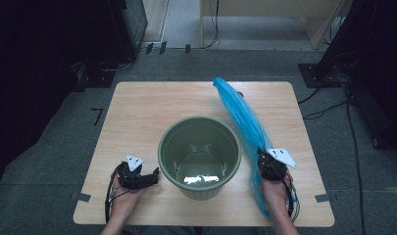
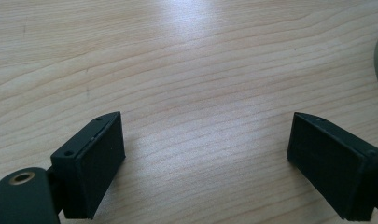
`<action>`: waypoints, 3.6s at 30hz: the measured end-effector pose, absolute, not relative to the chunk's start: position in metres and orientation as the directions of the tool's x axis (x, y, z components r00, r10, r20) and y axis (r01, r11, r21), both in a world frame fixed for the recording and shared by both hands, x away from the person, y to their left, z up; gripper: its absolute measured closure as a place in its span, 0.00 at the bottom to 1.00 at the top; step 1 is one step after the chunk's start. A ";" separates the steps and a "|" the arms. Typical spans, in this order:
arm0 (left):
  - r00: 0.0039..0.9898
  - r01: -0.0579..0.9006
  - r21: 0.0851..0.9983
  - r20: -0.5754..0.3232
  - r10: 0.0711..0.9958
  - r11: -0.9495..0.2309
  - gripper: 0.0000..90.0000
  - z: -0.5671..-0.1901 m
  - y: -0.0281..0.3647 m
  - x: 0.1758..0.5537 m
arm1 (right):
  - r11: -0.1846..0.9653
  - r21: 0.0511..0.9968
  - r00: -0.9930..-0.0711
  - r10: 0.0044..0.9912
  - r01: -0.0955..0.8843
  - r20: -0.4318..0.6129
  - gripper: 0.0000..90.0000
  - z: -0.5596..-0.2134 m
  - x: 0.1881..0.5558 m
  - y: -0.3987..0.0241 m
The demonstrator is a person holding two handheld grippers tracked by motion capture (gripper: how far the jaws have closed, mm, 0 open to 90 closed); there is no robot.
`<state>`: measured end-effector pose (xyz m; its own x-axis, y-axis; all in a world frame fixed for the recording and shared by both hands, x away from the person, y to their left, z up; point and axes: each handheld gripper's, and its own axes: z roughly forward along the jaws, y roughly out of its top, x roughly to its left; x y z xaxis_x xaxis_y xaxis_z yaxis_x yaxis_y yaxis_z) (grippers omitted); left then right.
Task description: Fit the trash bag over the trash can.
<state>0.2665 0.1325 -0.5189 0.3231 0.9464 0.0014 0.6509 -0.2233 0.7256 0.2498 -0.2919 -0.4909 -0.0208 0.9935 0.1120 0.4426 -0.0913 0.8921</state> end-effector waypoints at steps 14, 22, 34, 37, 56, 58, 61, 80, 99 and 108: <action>0.322 0.650 0.726 0.002 0.947 -0.223 0.12 -0.519 0.132 0.267 | -0.054 0.969 -0.065 0.995 0.242 0.072 1.00 -0.435 0.222 -0.301; 0.320 0.652 0.726 0.001 0.947 -0.221 0.12 -0.519 0.132 0.267 | -0.062 0.988 -0.045 0.997 0.142 0.069 1.00 -0.414 0.209 -0.310; 0.318 0.652 0.725 0.002 0.948 -0.220 0.12 -0.519 0.132 0.267 | 0.030 0.999 -0.062 0.998 0.026 -0.028 1.00 -0.398 0.197 -0.316; 0.318 0.652 0.725 0.002 0.948 -0.220 0.12 -0.519 0.132 0.267 | 0.050 0.998 -0.078 0.996 0.024 -0.048 1.00 -0.396 0.196 -0.313; 0.316 0.652 0.726 0.001 0.949 -0.219 0.12 -0.519 0.132 0.267 | 0.088 0.983 -0.063 0.993 -0.162 -0.099 1.00 -0.371 0.174 -0.314; 0.316 0.652 0.726 0.001 0.949 -0.218 0.12 -0.519 0.132 0.267 | 0.099 0.981 -0.056 0.992 -0.169 -0.110 1.00 -0.371 0.173 -0.316; 0.316 0.653 0.725 0.001 0.949 -0.218 0.12 -0.519 0.132 0.267 | 0.100 0.977 -0.063 0.992 -0.190 -0.114 1.00 -0.369 0.171 -0.320; 0.243 0.492 0.870 -0.111 0.964 -0.024 0.16 -0.481 0.147 0.263 | 0.100 0.970 -0.072 0.990 -0.220 -0.118 1.00 -0.358 0.162 -0.321; 0.342 0.212 0.970 -0.186 0.921 0.117 0.18 -0.388 0.141 0.262 | 0.122 0.971 -0.120 0.982 -0.204 -0.148 1.00 -0.357 0.165 -0.309; 0.388 0.147 0.982 -0.167 0.906 0.119 0.18 -0.365 0.125 0.267 | 0.142 0.971 -0.143 0.975 -0.194 -0.171 1.00 -0.360 0.166 -0.305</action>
